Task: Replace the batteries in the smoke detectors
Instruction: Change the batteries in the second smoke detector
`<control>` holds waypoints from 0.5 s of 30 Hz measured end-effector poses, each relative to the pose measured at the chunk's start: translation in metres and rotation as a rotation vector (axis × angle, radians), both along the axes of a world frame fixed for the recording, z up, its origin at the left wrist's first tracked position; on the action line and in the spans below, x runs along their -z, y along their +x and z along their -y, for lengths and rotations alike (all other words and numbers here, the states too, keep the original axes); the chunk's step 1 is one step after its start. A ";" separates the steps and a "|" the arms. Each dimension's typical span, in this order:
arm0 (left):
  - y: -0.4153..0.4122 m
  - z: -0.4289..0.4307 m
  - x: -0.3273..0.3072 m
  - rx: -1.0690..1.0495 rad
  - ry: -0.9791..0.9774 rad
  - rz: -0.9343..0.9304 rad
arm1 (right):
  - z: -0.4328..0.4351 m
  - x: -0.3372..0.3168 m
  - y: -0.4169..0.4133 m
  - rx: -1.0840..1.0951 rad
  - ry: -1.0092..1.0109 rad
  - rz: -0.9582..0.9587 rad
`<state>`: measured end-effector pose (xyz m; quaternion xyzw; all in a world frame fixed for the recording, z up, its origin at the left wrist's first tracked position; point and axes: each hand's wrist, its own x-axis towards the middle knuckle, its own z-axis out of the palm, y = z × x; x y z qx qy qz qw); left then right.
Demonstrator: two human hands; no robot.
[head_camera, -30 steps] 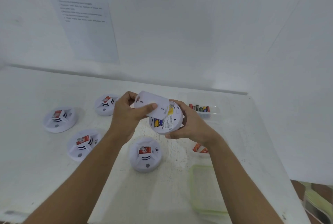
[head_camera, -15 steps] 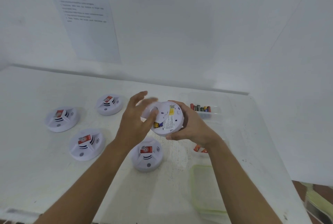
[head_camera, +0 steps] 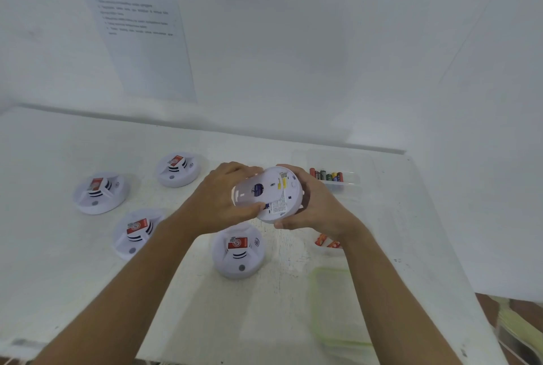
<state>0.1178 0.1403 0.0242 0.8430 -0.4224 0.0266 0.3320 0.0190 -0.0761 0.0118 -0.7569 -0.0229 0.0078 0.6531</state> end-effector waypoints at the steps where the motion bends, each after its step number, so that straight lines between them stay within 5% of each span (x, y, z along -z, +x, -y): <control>1: -0.001 0.000 -0.002 -0.017 -0.005 -0.004 | 0.000 -0.001 0.000 0.000 -0.001 0.000; 7: -0.011 0.006 -0.008 -0.070 -0.181 -0.053 | -0.002 -0.006 0.000 0.013 0.011 0.012; 15: -0.012 0.014 -0.016 -0.024 -0.120 -0.097 | -0.003 -0.011 0.000 0.001 -0.009 0.017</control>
